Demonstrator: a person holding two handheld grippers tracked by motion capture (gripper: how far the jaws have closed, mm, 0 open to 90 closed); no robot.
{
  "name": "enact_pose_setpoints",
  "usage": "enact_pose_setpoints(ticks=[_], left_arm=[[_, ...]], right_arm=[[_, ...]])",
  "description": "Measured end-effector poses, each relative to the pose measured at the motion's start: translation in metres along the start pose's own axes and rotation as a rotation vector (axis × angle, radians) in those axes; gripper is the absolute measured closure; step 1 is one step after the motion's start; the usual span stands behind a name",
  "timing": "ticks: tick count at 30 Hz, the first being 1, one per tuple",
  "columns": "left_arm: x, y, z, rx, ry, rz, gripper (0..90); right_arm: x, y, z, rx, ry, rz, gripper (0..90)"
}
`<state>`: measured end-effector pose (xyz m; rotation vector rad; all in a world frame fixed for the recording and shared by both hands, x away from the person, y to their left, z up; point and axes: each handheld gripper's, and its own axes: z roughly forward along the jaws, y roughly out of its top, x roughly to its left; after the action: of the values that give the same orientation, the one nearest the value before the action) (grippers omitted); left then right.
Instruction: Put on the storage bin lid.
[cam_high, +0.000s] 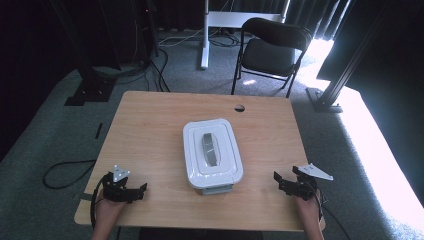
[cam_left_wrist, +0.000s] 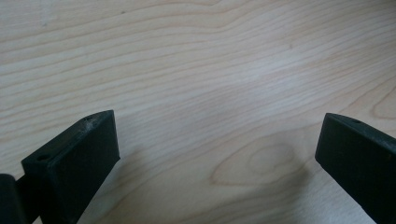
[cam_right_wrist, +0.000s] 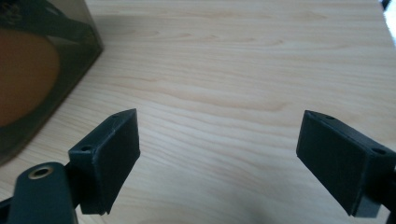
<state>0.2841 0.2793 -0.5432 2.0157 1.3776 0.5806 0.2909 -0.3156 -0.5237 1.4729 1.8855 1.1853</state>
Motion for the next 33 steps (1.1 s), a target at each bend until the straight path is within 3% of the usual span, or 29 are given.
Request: enact_pose_setpoints(ticks=[6,8,11,14,18,22,30,33], left_arm=[[0.006,-0.005,-0.005,0.005,0.039,-0.015,0.1],[0.010,-0.007,-0.007,0.000,0.049,-0.039,0.1],[0.015,-0.009,-0.011,-0.005,0.093,-0.059,0.1],[0.023,-0.012,-0.016,-0.014,0.130,-0.104,0.1],[0.034,-0.016,-0.022,-0.022,0.156,-0.161,0.1],[0.038,-0.019,-0.024,-0.033,0.206,-0.202,0.1],[0.030,-0.019,-0.019,-0.027,0.254,-0.189,0.1],[0.028,-0.019,-0.017,-0.019,0.263,-0.175,0.1]], right_arm=[[-0.008,-0.009,-0.005,0.024,-0.058,0.010,12.7],[-0.010,-0.010,-0.004,0.046,-0.105,0.017,12.8],[-0.014,-0.013,-0.004,0.052,-0.137,0.040,12.7],[-0.018,-0.015,-0.003,0.059,-0.177,0.052,12.7],[-0.022,-0.017,-0.003,0.053,-0.197,0.075,12.7],[-0.022,-0.020,0.000,0.068,-0.236,0.057,12.7],[-0.015,-0.021,0.008,0.094,-0.266,-0.002,12.8],[-0.015,-0.020,0.009,0.108,-0.262,-0.003,12.8]])
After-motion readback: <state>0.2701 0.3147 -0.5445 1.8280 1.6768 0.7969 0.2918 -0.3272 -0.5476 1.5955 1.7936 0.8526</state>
